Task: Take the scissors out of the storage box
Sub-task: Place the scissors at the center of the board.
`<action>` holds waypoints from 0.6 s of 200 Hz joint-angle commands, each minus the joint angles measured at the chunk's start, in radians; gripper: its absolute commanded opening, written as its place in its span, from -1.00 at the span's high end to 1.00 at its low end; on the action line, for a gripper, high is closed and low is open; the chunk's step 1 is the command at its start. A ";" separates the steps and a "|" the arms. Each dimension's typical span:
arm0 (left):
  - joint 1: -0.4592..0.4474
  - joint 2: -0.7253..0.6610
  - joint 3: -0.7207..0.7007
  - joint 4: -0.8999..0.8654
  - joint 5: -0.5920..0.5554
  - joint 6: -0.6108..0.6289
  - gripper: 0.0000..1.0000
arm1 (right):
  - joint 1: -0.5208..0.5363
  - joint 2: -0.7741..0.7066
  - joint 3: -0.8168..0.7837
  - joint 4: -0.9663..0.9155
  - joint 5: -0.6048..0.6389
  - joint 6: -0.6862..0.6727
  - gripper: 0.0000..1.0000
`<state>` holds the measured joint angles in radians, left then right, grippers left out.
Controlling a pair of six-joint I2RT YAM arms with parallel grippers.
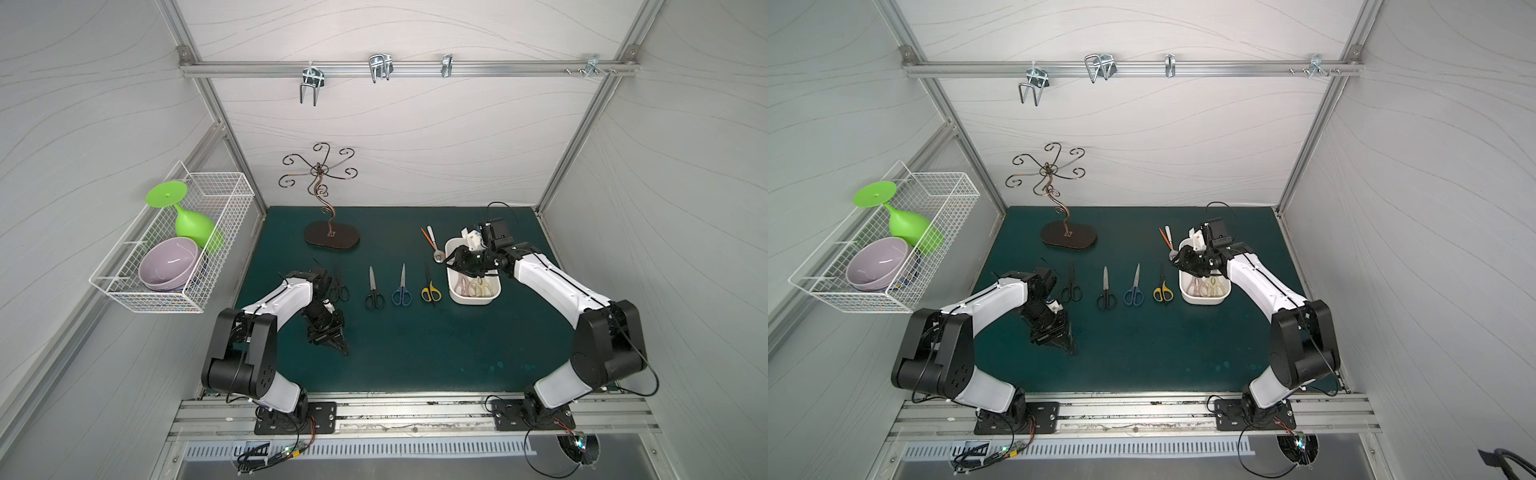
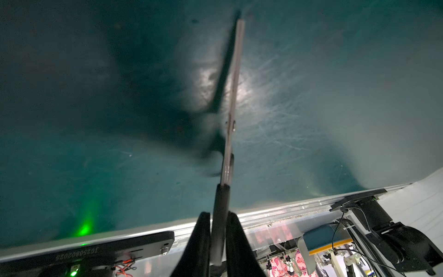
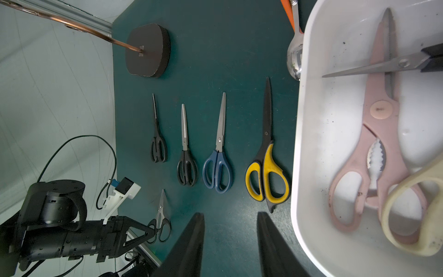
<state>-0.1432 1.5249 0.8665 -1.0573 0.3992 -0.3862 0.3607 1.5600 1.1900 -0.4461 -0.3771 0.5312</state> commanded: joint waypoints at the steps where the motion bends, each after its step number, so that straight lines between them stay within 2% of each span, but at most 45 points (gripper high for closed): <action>1: 0.007 -0.005 0.041 -0.050 -0.061 -0.009 0.58 | -0.008 -0.029 -0.013 0.018 0.001 0.002 0.18; 43: 0.007 0.020 0.052 -0.076 -0.075 0.004 0.30 | -0.013 -0.035 -0.015 0.020 -0.002 0.003 0.18; 120: 0.007 0.007 0.071 -0.088 -0.095 0.006 0.18 | -0.020 -0.043 -0.018 0.013 0.008 -0.002 0.18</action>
<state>-0.1390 1.5379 0.8902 -1.1099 0.3279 -0.3931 0.3462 1.5543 1.1786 -0.4339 -0.3775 0.5320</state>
